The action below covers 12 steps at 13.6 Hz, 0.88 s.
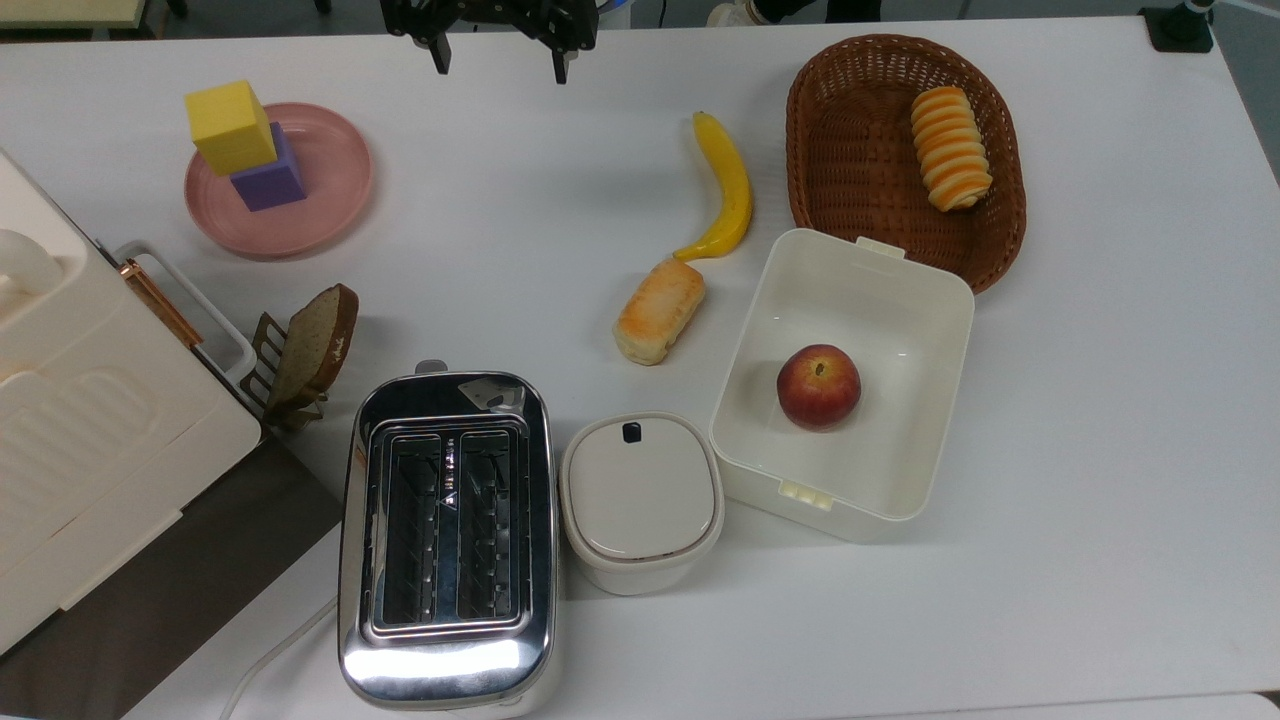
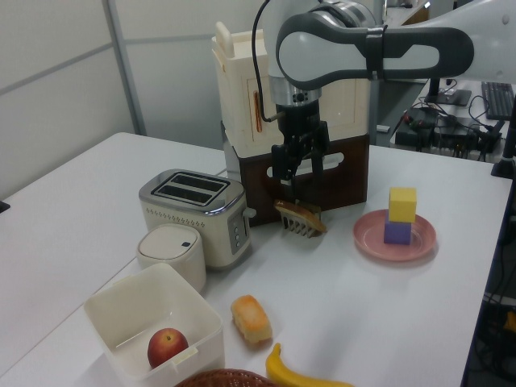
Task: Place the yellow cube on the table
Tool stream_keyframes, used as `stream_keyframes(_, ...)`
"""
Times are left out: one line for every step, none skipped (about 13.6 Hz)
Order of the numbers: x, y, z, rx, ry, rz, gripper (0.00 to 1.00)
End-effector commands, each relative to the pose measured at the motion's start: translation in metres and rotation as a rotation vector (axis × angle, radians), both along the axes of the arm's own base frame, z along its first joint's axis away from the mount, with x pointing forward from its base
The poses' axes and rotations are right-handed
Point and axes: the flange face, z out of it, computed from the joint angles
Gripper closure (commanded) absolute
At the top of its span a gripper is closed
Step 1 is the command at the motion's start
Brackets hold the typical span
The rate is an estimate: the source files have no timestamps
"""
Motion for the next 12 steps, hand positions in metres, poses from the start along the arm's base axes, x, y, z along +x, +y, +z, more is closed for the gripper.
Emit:
stream_keyframes(-0.006,0.011,-0.001,-0.003,0.053,-0.011,0.0)
stream_keyframes(-0.006,0.012,-0.001,-0.003,0.053,-0.01,0.0)
stream_keyframes(-0.005,0.012,-0.002,-0.003,0.055,-0.01,0.0)
stream_keyframes(-0.005,0.011,-0.002,-0.003,0.053,-0.01,0.0)
stream_keyframes(-0.005,0.011,-0.002,-0.003,0.055,-0.01,0.0)
stream_keyframes(-0.006,0.011,-0.001,-0.003,0.053,-0.01,0.0)
stream_keyframes(-0.005,0.011,-0.001,-0.003,0.052,-0.01,0.0)
stream_keyframes(-0.005,0.011,-0.001,-0.003,0.052,-0.01,0.0)
stream_keyframes(-0.005,0.012,-0.003,-0.003,0.055,-0.008,0.0)
stream_keyframes(-0.004,0.012,-0.007,-0.003,0.056,-0.007,0.0)
stream_keyframes(-0.003,0.014,-0.011,-0.004,0.062,-0.004,0.0)
stream_keyframes(0.0,0.019,-0.018,-0.008,0.074,0.005,0.0)
